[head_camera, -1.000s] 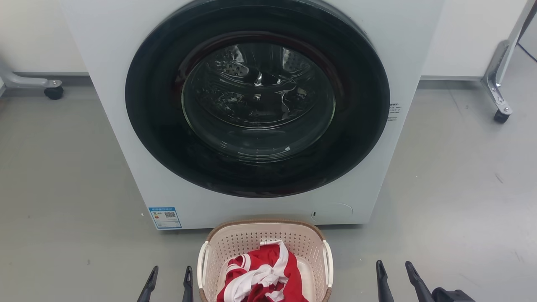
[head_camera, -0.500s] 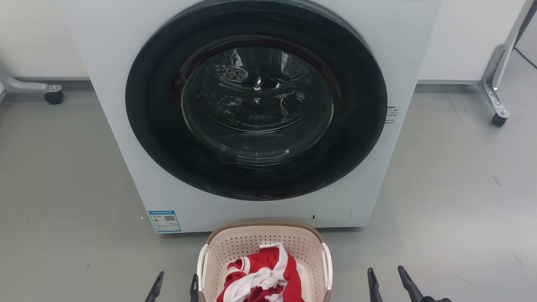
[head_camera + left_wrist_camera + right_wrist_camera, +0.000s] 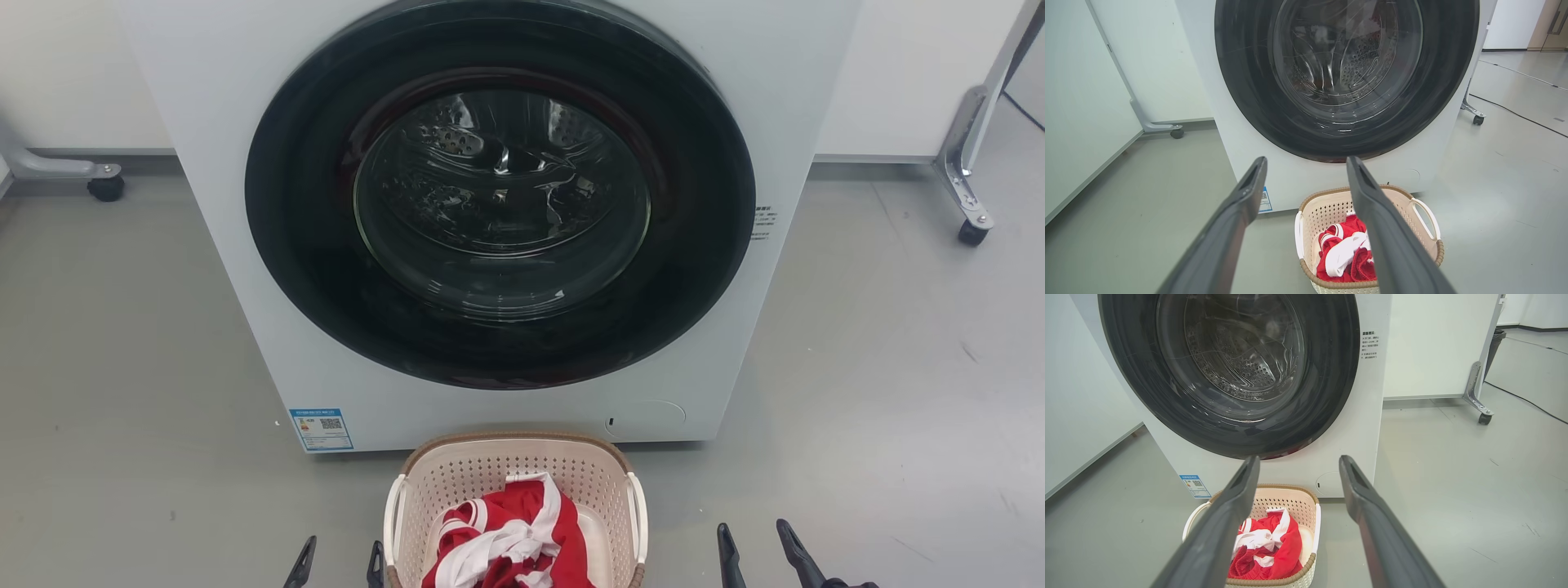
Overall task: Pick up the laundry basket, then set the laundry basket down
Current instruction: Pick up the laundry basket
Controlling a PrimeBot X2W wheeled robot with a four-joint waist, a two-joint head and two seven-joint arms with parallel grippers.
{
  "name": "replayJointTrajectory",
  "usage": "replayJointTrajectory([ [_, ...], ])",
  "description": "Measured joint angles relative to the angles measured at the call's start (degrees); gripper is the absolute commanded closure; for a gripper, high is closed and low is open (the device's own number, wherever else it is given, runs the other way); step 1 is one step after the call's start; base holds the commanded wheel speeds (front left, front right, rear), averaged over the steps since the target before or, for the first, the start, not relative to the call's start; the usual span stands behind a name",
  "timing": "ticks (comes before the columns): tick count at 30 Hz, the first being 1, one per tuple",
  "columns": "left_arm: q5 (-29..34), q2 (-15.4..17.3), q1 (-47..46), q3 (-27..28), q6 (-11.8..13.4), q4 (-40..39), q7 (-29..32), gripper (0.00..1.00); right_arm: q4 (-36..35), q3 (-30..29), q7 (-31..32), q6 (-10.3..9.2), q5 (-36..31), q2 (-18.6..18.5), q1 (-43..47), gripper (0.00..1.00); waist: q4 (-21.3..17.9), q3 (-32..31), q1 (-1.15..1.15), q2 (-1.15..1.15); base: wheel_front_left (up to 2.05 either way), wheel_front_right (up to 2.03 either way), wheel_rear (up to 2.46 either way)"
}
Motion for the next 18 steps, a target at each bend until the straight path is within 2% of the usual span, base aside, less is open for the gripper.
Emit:
replayJointTrajectory([
  [18, 0.00, -0.05, 0.00, 0.41, -0.01, -0.23, 0.00, 0.00, -0.53, -0.32, 0.00, 0.10, -0.30, 0.16, 0.01, 0.00, 0.11, 1.38, 0.00, 0.00, 0.00, 0.00, 0.00],
])
